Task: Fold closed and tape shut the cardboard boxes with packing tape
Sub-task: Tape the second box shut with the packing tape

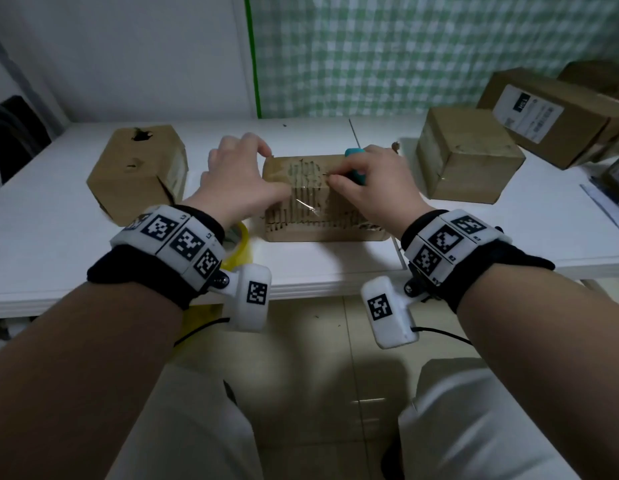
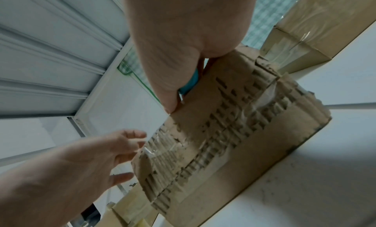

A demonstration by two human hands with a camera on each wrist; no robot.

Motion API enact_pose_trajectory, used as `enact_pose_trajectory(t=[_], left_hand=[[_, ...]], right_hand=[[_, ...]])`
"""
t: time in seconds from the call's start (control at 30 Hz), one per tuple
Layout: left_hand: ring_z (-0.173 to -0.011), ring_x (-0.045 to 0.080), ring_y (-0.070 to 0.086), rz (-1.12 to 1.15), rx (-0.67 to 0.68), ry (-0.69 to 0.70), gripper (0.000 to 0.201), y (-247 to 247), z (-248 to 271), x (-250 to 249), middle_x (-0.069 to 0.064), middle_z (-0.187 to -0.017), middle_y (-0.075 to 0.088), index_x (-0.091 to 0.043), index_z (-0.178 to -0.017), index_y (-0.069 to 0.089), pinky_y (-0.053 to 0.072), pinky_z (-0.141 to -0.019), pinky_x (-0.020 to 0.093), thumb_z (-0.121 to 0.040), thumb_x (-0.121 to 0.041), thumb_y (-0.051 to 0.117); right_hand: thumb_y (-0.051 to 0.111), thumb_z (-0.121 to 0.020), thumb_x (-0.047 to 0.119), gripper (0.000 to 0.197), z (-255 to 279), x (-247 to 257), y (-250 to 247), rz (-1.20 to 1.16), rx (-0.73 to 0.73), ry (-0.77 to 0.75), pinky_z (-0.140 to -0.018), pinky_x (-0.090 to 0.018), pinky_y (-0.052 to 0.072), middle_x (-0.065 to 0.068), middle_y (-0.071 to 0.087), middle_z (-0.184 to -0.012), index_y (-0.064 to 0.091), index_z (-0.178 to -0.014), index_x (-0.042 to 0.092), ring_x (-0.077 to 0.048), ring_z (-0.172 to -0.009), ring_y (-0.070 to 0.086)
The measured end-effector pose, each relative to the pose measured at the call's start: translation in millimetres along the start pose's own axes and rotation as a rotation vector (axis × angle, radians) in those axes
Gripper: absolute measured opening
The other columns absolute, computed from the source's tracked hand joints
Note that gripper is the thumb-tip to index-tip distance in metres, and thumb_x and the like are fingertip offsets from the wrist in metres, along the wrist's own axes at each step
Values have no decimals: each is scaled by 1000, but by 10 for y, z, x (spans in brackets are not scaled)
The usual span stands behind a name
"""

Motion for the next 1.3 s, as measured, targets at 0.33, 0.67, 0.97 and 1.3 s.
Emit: enact_pose_trajectory(t=[0.33, 0.67, 0.97, 1.3], left_hand=[[-144, 22, 16, -163, 233, 206, 77, 275, -213, -41, 0, -155, 27, -32, -146, 33, 14, -114, 35, -78, -59, 59], [-137, 21, 30, -282, 234, 302, 105, 325, -287, 90, -3, -148, 37, -31, -146, 29, 28, -112, 41, -57, -65, 74], [-135, 26, 26, -287, 212, 223, 94, 359, -234, -76, 1, -146, 35, -25, -148, 28, 28, -111, 41, -70, -65, 63], [-134, 24, 32, -276, 318, 366, 93, 252, -300, -86, 2, -145, 40, -27, -145, 33, 22, -113, 38, -67, -48, 78]], right_hand=[[61, -88, 38, 19, -22, -63, 39, 35, -15, -20, -76, -26, 30, 2, 48, -85, 72, -96, 24, -23, -97, 51], [61, -88, 37, 18, -19, -79, 40, 13, -29, -20, -74, -25, 28, 3, 47, -84, 71, -93, 24, -19, -92, 48], [61, -88, 34, 17, 27, -96, 42, -13, -24, -42, -75, -25, 30, 5, 45, -81, 72, -96, 23, -16, -87, 43], [47, -96, 29, 25, 165, -529, -217, -325, -296, 406, -85, -20, 35, -5, 61, -101, 68, -98, 17, -17, -94, 51]])
Point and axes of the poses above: each hand's wrist, its own z-axis away from the middle knuckle, its own y-axis out of the palm, x = y × z, the point moved 1 cm from there along -z, towards the middle knuckle
